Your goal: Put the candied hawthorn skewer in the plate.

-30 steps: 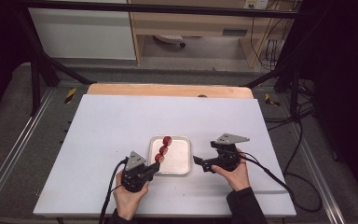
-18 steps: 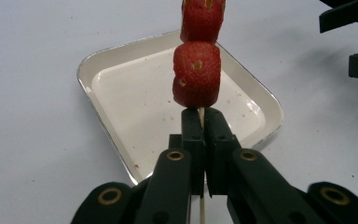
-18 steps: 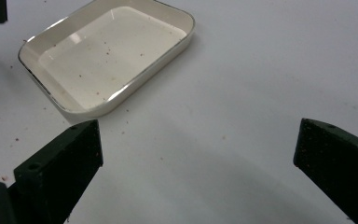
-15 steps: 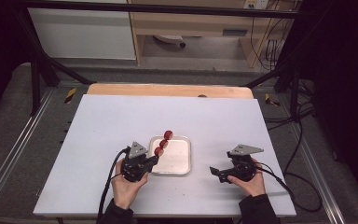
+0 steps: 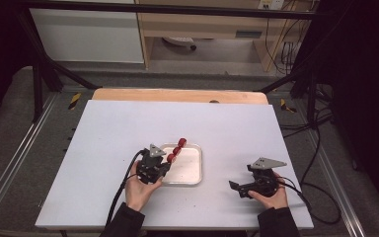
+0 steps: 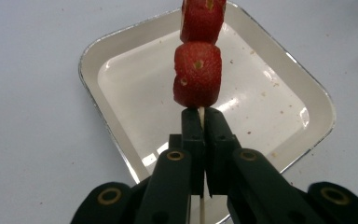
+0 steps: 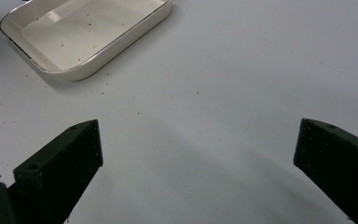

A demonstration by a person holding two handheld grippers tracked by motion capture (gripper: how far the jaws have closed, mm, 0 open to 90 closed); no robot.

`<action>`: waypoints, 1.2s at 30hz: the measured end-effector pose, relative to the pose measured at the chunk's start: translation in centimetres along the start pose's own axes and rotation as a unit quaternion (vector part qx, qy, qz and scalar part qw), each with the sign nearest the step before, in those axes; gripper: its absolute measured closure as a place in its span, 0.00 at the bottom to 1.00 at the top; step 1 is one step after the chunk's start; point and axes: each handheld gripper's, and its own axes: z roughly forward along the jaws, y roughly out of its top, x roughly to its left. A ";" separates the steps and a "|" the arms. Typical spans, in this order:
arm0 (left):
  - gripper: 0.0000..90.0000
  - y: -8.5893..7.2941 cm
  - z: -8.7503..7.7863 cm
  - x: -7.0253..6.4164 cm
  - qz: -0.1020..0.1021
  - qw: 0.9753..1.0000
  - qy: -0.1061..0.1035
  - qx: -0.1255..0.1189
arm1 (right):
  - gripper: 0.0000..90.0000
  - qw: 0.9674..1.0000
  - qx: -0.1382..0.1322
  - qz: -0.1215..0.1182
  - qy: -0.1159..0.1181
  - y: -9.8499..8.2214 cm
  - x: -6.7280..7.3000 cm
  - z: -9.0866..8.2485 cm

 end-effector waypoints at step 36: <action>0.47 0.8 -0.1 0.7 0.052 0.998 -0.032 0.027 | 0.02 1.000 0.003 -0.001 -0.008 -0.4 -0.2 -0.2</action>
